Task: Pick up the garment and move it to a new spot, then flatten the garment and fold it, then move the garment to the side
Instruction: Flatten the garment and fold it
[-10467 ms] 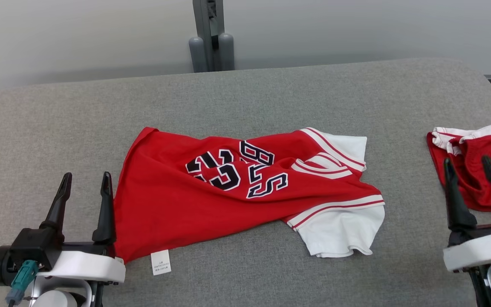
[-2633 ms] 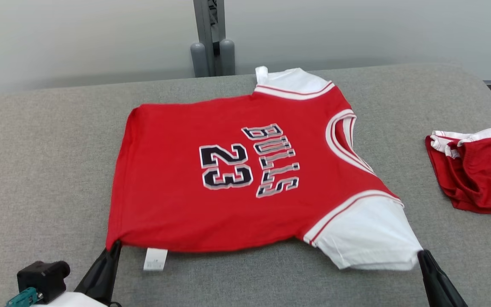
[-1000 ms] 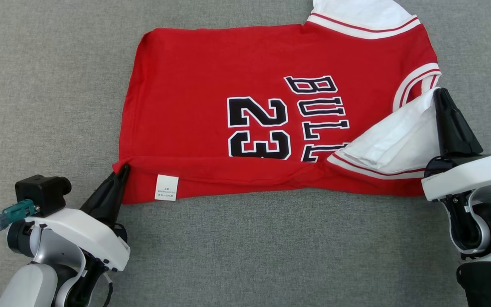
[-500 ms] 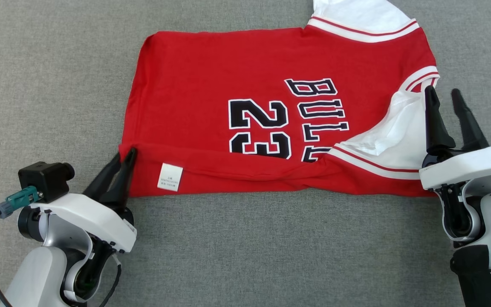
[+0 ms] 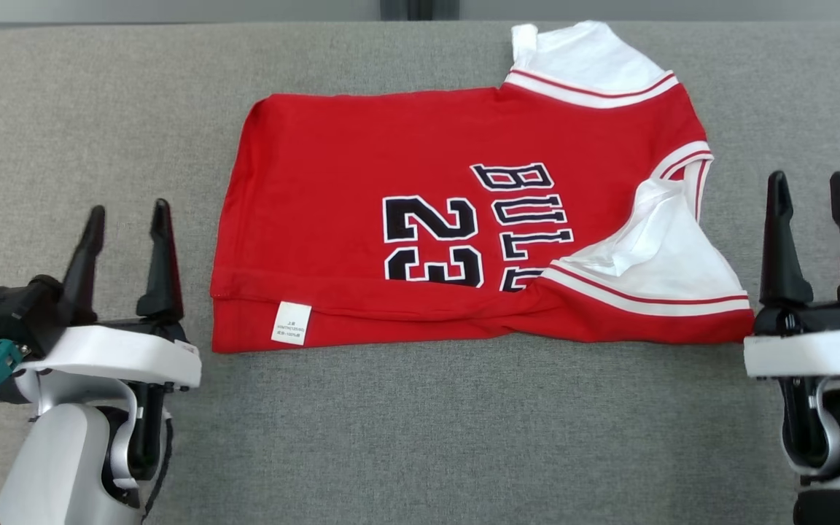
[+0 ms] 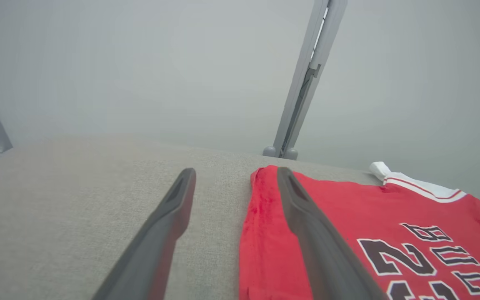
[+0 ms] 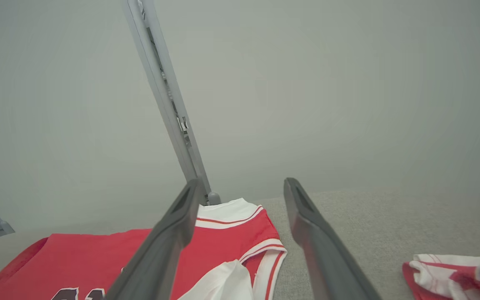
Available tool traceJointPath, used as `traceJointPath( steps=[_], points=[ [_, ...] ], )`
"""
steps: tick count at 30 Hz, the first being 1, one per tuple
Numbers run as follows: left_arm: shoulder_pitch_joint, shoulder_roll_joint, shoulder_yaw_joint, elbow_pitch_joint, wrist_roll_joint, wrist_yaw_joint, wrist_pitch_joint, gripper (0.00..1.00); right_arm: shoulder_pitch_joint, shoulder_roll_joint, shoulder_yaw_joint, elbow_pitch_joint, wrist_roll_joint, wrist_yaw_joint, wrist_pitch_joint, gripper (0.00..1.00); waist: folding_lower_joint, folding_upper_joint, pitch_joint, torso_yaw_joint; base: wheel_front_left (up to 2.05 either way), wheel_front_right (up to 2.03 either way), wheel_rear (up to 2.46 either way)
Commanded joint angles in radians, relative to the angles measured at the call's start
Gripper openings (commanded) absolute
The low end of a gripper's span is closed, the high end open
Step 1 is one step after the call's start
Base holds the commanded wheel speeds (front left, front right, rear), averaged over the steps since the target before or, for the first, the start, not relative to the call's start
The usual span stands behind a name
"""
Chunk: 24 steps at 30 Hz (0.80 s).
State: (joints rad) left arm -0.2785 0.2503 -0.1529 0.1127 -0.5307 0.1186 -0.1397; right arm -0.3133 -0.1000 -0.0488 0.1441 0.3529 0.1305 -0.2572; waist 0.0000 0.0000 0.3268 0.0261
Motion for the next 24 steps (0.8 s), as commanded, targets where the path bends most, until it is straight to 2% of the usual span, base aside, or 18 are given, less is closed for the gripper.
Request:
traceJointPath(
  steps=[1, 6, 11, 24],
  points=[
    [-0.022, 0.012, 0.003, 0.007, 0.022, 0.011, -0.012, 1.0, 0.017, -0.001, -0.001, -0.015, -0.024, 0.001, -0.008, 1.0, 0.0, 0.0, -0.013, -0.006, 0.0, 0.0, 0.0],
    [-0.021, 0.004, -0.005, 0.048, 0.074, 0.033, -0.086, 1.0, 0.11, 0.019, 0.007, -0.092, -0.101, 0.001, -0.008, 1.0, 0.0, 0.0, -0.055, -0.022, 0.0, 0.0, 0.0],
    [0.034, 0.0, -0.036, 0.102, 0.128, 0.045, -0.109, 1.0, 0.197, 0.035, 0.009, -0.1, -0.157, 0.001, 0.016, 1.0, 0.0, 0.0, -0.102, -0.036, 0.0, 0.0, 0.0],
    [0.101, -0.003, -0.055, 0.156, 0.166, 0.05, -0.121, 1.0, 0.278, 0.046, 0.001, -0.085, -0.185, 0.001, 0.046, 1.0, 0.0, 0.0, -0.16, -0.025, 0.0, 0.0, 0.0]
  ],
)
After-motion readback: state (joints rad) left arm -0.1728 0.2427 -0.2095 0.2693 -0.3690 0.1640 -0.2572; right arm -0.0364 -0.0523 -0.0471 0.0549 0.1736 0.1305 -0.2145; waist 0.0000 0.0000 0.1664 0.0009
